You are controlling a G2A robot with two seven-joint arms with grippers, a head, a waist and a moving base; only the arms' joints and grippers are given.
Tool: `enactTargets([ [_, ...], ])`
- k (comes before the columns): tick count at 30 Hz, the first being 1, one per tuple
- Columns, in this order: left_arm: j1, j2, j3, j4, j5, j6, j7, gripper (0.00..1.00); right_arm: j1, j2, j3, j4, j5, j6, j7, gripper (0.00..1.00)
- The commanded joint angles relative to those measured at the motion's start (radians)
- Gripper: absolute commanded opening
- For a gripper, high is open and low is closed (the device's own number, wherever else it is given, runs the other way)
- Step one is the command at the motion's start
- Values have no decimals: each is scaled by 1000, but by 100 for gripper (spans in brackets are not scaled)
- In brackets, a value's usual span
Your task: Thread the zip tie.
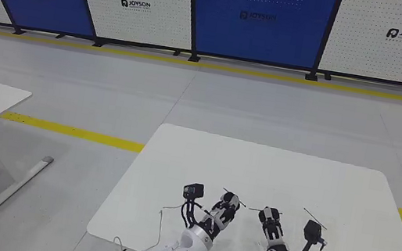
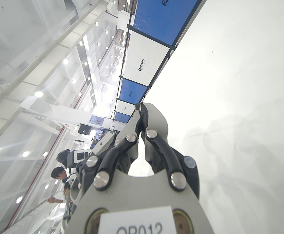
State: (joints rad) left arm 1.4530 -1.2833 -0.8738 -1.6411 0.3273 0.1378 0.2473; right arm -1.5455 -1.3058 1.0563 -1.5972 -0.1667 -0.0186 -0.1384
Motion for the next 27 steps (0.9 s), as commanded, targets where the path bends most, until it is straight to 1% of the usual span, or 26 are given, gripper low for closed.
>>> enactTargets([
  [1,-4,-1,4,6,18,0,-9,0,0,0,0,0,0,0,0,0],
  [4,-3,1,6,11,61,-9,-21,0,0,0,0,0,0,0,0,0],
  [6,4,2,4,7,75,-18,-22,0,0,0,0,0,0,0,0,0],
  [16,6,2,2,5,74,-21,-22,0,-1,-3,2,3,1,-10,13,0],
  [20,6,2,2,5,74,-21,-22,0,9,-5,1,12,21,-16,57,0],
  [27,6,2,2,5,74,-21,-22,0,9,-5,1,12,21,-16,57,0],
])
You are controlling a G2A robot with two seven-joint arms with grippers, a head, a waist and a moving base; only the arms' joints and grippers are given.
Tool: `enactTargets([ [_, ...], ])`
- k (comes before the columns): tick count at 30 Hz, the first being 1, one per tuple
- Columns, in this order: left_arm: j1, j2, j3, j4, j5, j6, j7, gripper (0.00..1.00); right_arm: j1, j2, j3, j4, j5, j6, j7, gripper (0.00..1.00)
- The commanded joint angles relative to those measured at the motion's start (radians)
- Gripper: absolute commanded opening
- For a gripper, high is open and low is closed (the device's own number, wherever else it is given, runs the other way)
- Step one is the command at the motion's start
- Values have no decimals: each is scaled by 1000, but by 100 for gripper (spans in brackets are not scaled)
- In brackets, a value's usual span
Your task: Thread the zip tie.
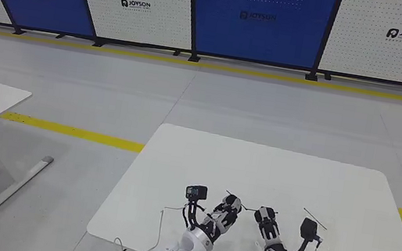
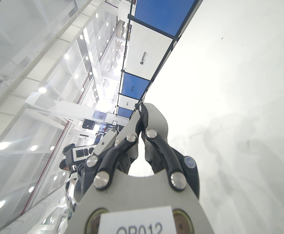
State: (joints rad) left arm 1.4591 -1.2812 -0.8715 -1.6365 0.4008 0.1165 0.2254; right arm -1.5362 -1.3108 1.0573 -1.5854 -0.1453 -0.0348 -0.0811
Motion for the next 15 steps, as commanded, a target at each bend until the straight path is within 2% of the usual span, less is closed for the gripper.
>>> enactTargets([
  [1,0,0,0,0,0,0,0,0,0,0,0,0,0,0,0,0],
  [4,0,0,0,0,0,0,0,0,-4,-2,4,6,2,-22,-22,0],
  [8,0,0,0,0,0,0,0,0,-20,-5,7,17,-20,-86,-68,0],
  [15,0,0,0,0,0,0,0,0,-25,-13,-8,27,-54,-82,-106,0],
])
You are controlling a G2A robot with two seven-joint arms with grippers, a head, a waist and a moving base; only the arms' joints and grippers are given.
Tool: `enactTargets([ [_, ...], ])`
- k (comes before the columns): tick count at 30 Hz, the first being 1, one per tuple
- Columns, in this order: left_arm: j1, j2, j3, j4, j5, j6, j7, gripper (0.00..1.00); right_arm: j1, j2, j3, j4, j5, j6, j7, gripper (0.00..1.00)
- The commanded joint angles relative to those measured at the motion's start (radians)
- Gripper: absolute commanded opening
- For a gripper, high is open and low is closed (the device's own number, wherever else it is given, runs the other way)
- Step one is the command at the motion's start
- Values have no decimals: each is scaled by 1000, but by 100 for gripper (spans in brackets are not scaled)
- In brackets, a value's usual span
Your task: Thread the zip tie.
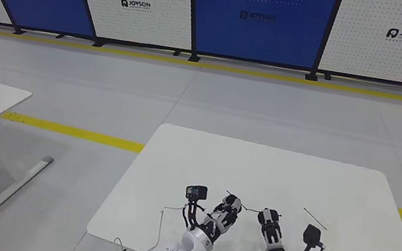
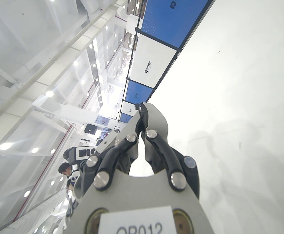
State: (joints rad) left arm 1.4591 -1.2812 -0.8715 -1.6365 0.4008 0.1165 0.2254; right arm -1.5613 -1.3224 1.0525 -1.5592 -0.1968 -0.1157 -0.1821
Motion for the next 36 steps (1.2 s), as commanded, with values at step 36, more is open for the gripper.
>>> enactTargets([
  [36,0,0,0,0,0,0,0,0,-16,-16,22,-14,15,9,27,0],
])
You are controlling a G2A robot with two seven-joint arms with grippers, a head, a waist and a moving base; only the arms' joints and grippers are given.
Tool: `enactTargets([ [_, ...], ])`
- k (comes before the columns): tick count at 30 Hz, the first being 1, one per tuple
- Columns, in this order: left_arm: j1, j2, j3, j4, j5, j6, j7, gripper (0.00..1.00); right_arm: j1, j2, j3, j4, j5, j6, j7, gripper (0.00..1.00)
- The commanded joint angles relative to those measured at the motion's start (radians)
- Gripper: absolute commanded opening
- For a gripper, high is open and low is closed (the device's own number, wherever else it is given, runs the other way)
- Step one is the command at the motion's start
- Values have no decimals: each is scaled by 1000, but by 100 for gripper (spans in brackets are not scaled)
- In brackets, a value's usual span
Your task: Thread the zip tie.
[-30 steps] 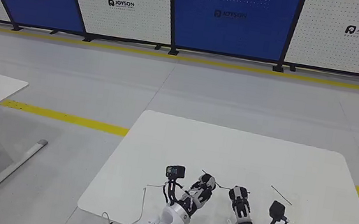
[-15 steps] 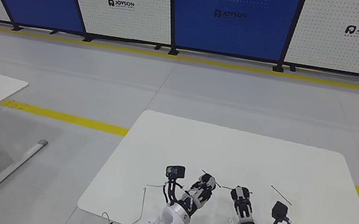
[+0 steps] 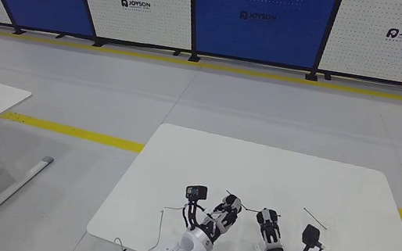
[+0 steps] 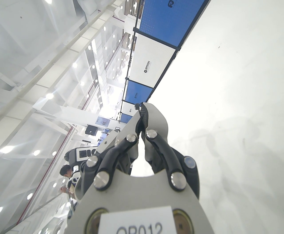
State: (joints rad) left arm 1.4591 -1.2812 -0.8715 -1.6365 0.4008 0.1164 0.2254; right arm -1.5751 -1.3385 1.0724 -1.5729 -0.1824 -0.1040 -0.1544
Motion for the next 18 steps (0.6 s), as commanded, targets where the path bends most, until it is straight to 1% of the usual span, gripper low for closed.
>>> enactTargets([
  [1,0,0,0,0,0,0,0,0,-3,0,4,-2,1,-5,0,0],
  [10,0,0,0,0,0,0,0,0,-6,-5,8,-1,-4,-5,1,0],
  [18,0,0,0,0,0,0,0,0,7,-13,-2,10,-12,13,2,0],
])
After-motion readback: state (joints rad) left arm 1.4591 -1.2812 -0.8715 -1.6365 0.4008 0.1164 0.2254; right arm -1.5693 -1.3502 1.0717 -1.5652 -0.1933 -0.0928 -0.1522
